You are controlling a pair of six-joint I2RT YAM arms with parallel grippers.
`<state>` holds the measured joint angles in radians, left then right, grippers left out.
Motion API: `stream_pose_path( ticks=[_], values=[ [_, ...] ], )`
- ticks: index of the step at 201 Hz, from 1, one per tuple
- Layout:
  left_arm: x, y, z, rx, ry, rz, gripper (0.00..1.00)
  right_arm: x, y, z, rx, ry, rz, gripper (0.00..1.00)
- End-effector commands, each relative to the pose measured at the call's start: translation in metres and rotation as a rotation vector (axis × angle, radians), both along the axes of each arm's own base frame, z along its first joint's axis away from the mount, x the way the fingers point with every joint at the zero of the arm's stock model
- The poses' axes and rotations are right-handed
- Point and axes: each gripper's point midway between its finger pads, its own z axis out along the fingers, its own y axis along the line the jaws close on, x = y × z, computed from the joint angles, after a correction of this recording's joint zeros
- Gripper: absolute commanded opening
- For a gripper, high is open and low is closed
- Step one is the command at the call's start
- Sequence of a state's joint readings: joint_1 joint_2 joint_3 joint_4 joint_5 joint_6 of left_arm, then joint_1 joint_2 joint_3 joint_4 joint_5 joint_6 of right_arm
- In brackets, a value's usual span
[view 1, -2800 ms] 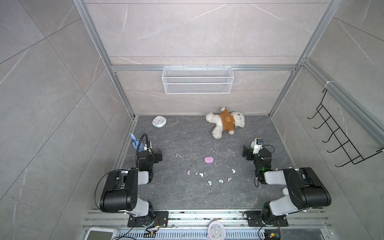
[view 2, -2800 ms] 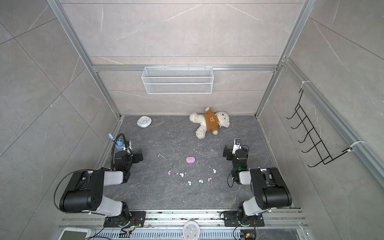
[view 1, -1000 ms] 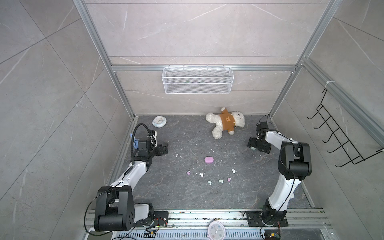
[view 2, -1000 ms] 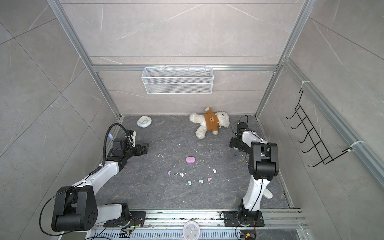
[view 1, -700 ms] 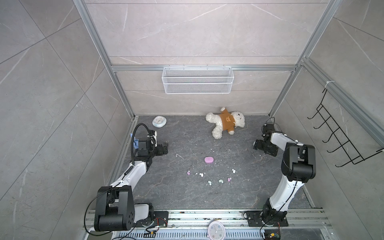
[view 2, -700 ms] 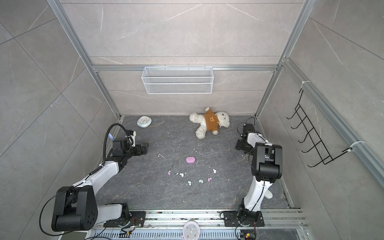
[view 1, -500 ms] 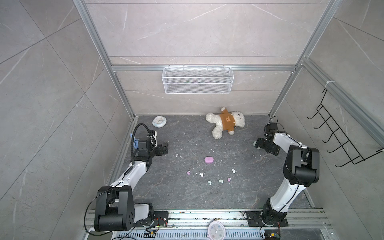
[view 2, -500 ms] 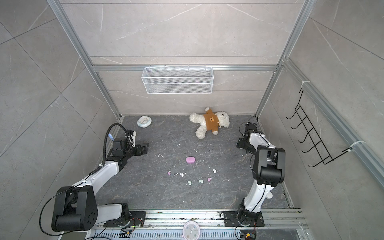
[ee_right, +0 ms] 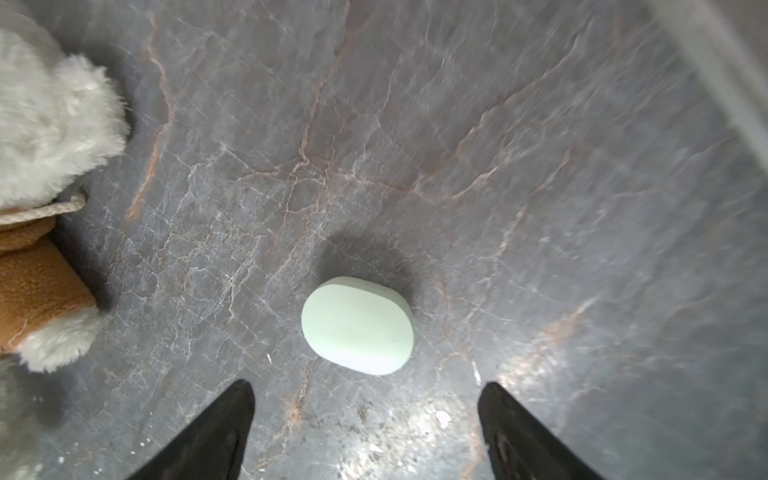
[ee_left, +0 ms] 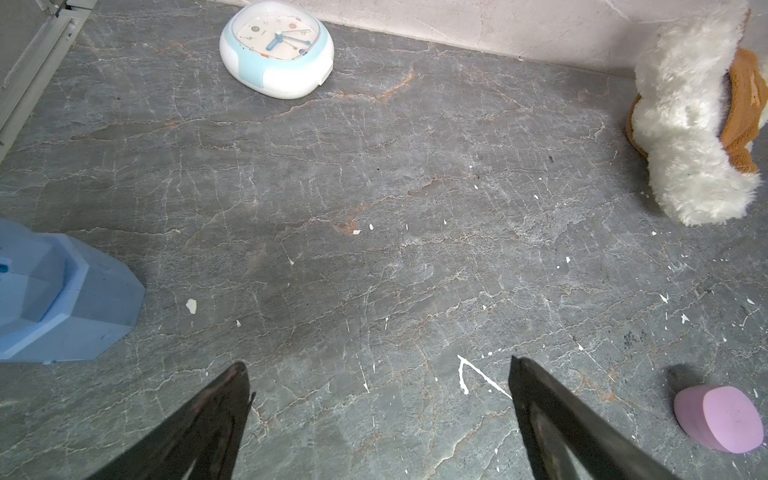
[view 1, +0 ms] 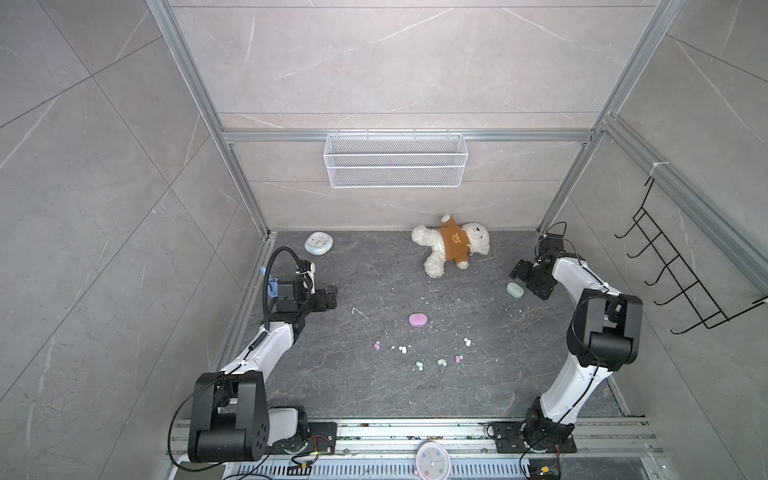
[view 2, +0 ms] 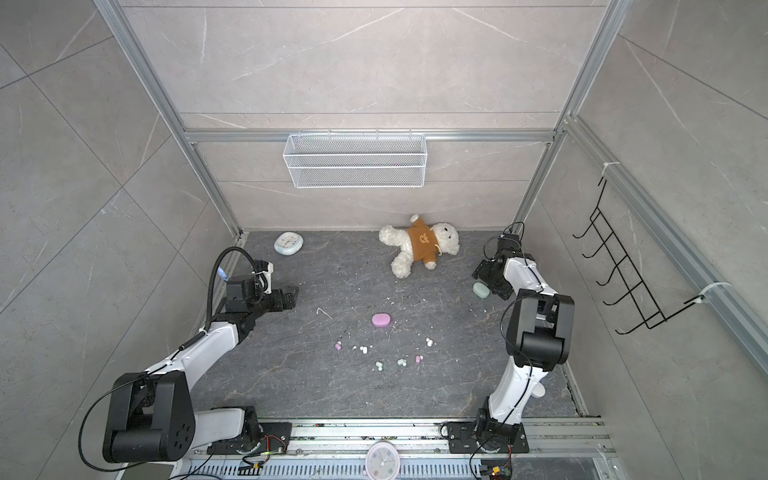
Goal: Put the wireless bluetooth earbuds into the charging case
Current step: 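Move the right gripper over the pale green charging case and descend, then close the right gripper on the pale green charging case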
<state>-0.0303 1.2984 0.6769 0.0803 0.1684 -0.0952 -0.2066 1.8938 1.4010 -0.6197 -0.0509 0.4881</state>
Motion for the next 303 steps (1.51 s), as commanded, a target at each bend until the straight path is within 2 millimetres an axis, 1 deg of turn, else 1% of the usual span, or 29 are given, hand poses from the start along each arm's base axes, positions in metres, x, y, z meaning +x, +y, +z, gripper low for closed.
stream_pose_path(
  ticks=[1, 16, 36, 84, 126, 196, 253, 303],
  values=[
    [0.004, -0.005, 0.016, -0.006, -0.034, -0.023, 1.00, 0.000, 0.008, -0.012, 0.085, 0.045, -0.054, 0.85],
    [0.004, -0.005, 0.016, -0.005, -0.031, -0.024, 1.00, 0.000, 0.005, -0.015, 0.083, 0.064, -0.072, 0.83],
    [0.004, -0.006, 0.016, -0.003, -0.034, -0.026, 1.00, 0.001, 0.001, -0.019, 0.065, 0.071, -0.084, 0.83],
    [0.004, -0.006, 0.014, -0.001, -0.028, -0.027, 1.00, 0.004, -0.002, -0.032, 0.053, 0.102, -0.078, 0.83],
    [0.003, -0.006, 0.013, 0.000, -0.024, -0.029, 1.00, 0.008, -0.002, -0.039, 0.048, 0.117, -0.066, 0.83],
    [0.003, -0.006, 0.012, 0.006, -0.019, -0.026, 1.00, 0.014, -0.004, -0.043, 0.044, 0.123, -0.067, 0.83],
    [0.004, -0.006, 0.012, 0.008, -0.016, -0.025, 1.00, 0.011, -0.002, -0.045, 0.038, 0.152, -0.061, 0.81],
    [0.004, -0.006, 0.011, 0.011, -0.012, -0.027, 1.00, 0.013, 0.001, -0.047, 0.041, 0.155, -0.053, 0.76]
  ],
)
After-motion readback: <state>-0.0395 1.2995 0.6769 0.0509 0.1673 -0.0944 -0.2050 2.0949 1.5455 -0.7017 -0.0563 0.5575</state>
